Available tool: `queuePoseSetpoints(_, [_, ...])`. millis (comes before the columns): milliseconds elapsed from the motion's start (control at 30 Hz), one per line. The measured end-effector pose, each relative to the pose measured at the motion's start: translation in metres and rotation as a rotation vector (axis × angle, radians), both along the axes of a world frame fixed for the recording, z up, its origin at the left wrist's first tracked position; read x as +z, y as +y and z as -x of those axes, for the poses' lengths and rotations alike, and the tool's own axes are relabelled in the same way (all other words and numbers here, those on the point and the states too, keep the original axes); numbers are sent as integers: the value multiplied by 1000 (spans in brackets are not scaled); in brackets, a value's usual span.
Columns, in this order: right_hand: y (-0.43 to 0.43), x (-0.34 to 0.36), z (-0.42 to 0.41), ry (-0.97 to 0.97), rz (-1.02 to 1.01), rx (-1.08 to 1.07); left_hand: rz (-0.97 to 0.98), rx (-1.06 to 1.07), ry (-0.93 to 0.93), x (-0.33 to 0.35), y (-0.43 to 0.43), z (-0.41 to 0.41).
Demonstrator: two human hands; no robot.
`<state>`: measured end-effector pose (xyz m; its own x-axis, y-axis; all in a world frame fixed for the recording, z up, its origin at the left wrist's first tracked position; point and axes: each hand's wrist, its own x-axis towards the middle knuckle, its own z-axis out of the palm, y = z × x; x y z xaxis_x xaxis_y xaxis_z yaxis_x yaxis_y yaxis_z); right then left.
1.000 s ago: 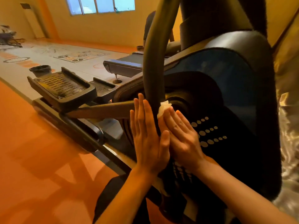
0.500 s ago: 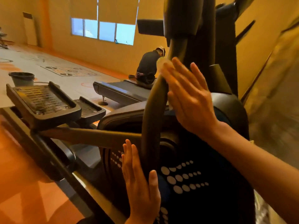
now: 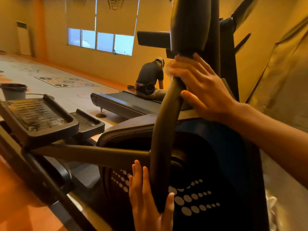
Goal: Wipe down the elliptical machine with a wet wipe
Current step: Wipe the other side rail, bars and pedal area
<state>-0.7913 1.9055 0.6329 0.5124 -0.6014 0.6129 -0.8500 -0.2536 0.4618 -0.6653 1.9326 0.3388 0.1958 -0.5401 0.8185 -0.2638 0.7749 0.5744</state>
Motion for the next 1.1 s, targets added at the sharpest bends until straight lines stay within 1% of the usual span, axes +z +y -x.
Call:
queuePoseSetpoints(67, [5,-19,-11,-119,4,30,14,-4,7,-1,-2,1])
queuePoseSetpoints(133, [21,-50,-31,-225,-57,119,11,-10,17,-1,-2,2])
queuePoseSetpoints(167, [30,-64,-38,-202,-94,163,5,-16,19,-2,-2,3])
queuePoseSetpoints(200, [38,-70,-41,-120,-136,197,4,-22,21,-2,-2,3])
queuePoseSetpoints(267, [39,-57,-33,80,-196,196,14,-31,33,-3,-3,2])
queuePoseSetpoints(300, [33,-41,-25,134,-202,155,13,-35,36,-2,-3,2])
queuePoseSetpoints(367, [16,-7,-12,108,-165,48,-2,-46,34,0,-3,2])
queuePoseSetpoints(433, [6,8,-8,74,-99,-41,-16,-62,33,1,0,0])
queuePoseSetpoints(533, [18,-16,-29,-10,-123,14,-34,-75,29,3,4,-2])
queuePoseSetpoints(567, [27,-30,-38,-9,-150,43,-39,-76,24,4,5,-3])
queuePoseSetpoints(600, [37,-43,-46,38,-191,76,-39,-78,20,5,6,-4])
queuePoseSetpoints(633, [46,-56,-52,144,-228,110,-33,-82,19,5,7,-6])
queuePoseSetpoints(667, [52,-63,-55,296,-264,141,-24,-87,18,5,8,-7])
queuePoseSetpoints(700, [54,-64,-55,453,-296,168,-18,-95,19,6,8,-8])
queuePoseSetpoints(733, [52,-59,-53,570,-310,188,-15,-103,18,6,8,-8])
queuePoseSetpoints(767, [47,-49,-50,627,-302,188,-21,-108,23,6,8,-7])
queuePoseSetpoints(800, [40,-37,-46,627,-260,164,-33,-111,28,5,7,-7])
queuePoseSetpoints(867, [33,-16,-45,494,-142,69,-47,-119,34,5,7,-5])
queuePoseSetpoints(933, [32,-22,-47,383,-88,6,-51,-111,28,6,8,-5])
queuePoseSetpoints(967, [34,-35,-49,369,-108,4,-59,-115,31,7,9,-5])
queuePoseSetpoints(1033, [44,-60,-54,460,-178,82,-79,-142,51,8,10,-7])
queuePoseSetpoints(1100, [46,-59,-53,589,-211,124,-81,-156,49,9,11,-7])
